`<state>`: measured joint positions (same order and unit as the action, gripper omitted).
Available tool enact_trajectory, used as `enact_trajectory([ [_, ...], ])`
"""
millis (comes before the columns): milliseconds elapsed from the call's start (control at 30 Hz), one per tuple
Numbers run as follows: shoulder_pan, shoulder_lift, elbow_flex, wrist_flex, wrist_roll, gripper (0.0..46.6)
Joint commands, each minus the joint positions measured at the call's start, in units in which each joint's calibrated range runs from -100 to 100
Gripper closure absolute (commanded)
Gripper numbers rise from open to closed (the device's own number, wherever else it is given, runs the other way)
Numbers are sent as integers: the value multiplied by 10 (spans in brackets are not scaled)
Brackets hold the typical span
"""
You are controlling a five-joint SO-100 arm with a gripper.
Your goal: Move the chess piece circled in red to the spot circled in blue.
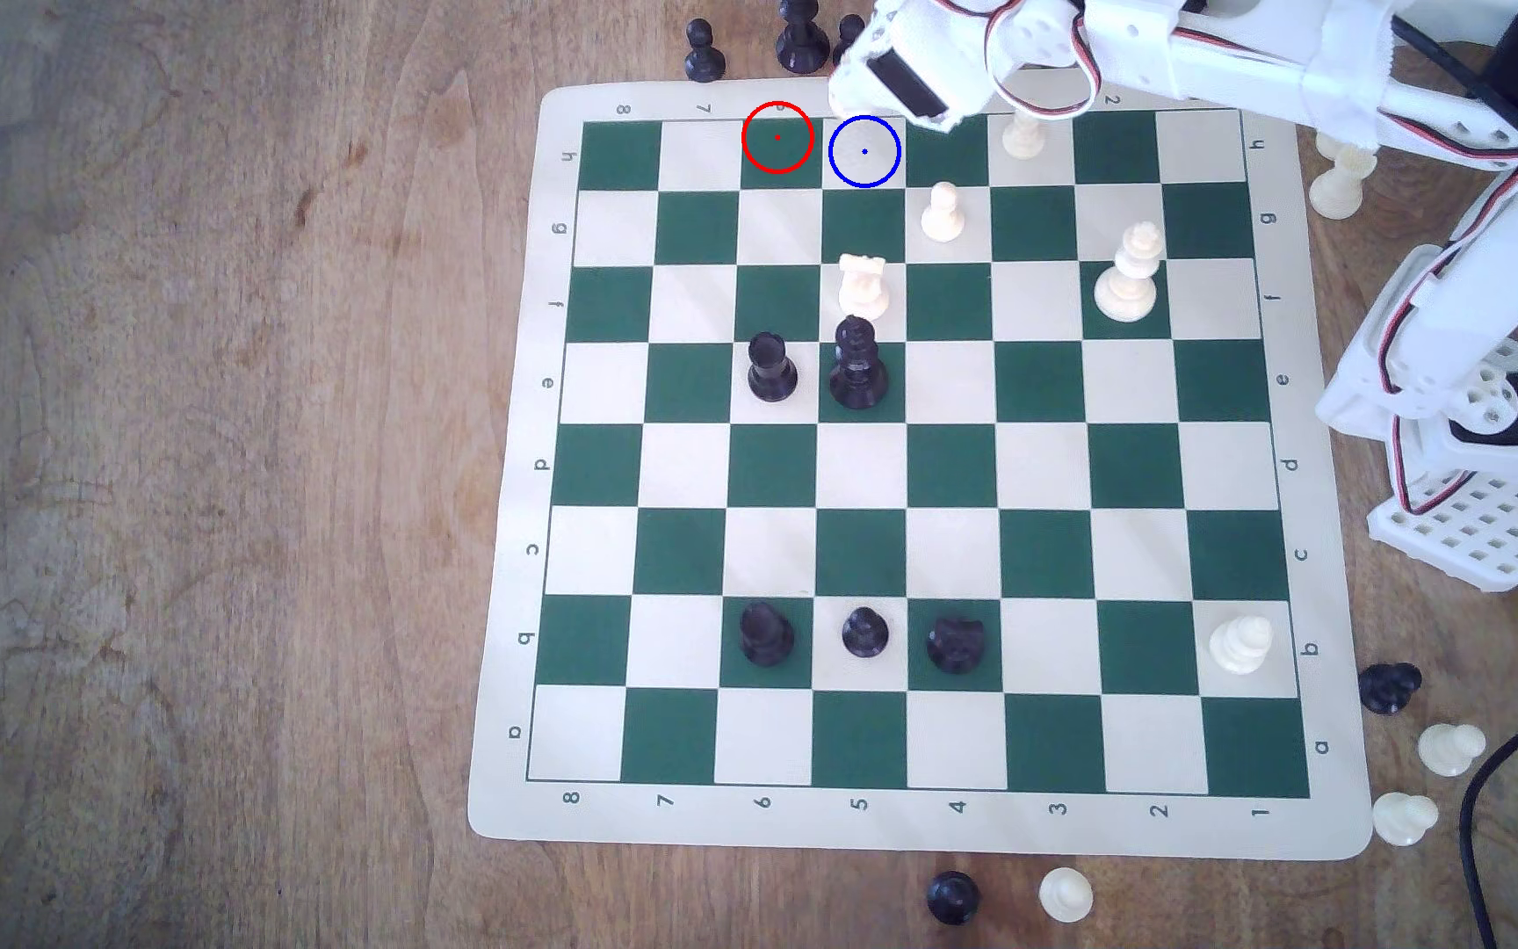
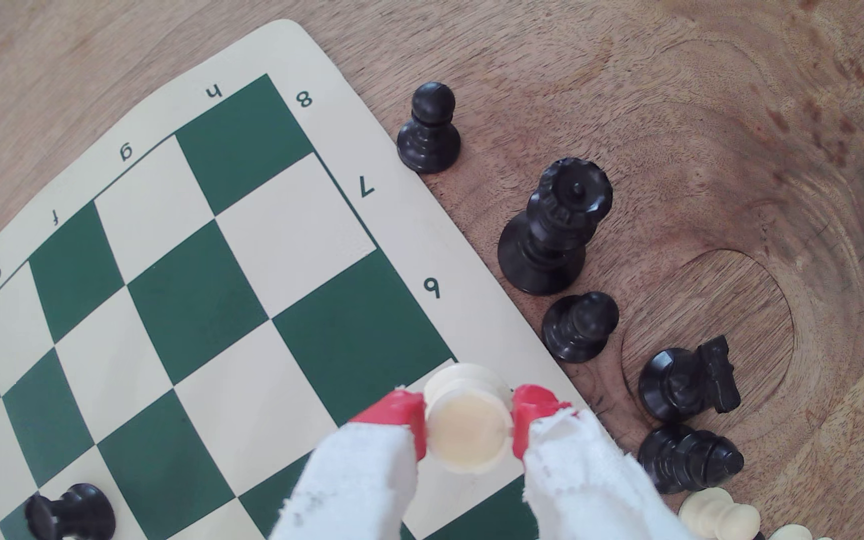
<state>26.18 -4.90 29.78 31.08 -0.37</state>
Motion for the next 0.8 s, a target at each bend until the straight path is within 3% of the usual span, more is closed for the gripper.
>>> enact_trajectory([
  [0, 1, -3, -7, -13, 1, 464],
  [767, -5, 48, -17, -18, 2, 456],
])
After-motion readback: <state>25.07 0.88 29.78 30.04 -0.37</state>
